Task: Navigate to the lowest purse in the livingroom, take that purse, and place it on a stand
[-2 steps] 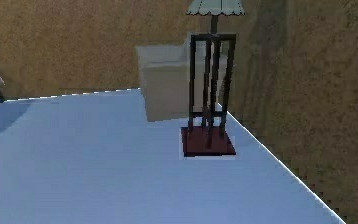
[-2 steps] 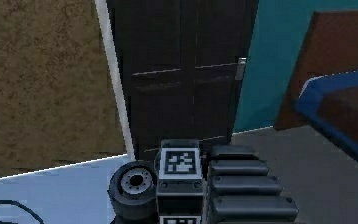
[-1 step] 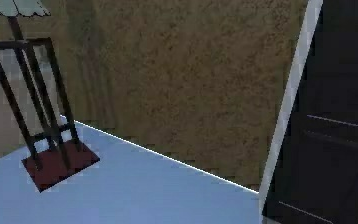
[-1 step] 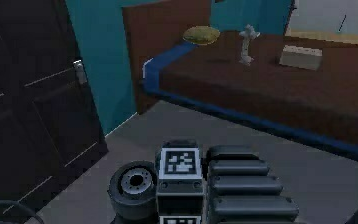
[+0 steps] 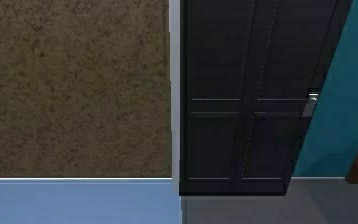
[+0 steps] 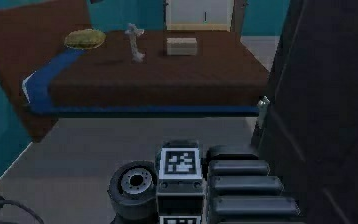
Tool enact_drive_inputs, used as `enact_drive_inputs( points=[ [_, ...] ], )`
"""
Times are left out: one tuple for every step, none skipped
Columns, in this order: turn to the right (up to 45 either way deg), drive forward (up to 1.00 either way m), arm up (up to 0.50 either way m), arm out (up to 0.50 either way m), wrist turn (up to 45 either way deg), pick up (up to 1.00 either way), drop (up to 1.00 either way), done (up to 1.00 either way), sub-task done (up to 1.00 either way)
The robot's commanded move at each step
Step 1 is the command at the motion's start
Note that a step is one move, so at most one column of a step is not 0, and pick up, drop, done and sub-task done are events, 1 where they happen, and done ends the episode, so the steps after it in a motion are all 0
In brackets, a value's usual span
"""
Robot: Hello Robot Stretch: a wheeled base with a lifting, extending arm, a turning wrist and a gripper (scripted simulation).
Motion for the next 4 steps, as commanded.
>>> enact_drive_inputs(
  points=[
    [0.0, 0.15, 0.0, 0.0, 0.0, 0.0, 0.0, 0.0, 0.0],
    [-45.0, 0.0, 0.0, 0.0, 0.0, 0.0, 0.0, 0.0, 0.0],
    [-42.0, 0.0, 0.0, 0.0, 0.0, 0.0, 0.0, 0.0, 0.0],
    [0.0, 0.3, 0.0, 0.0, 0.0, 0.0, 0.0, 0.0, 0.0]
  ],
)
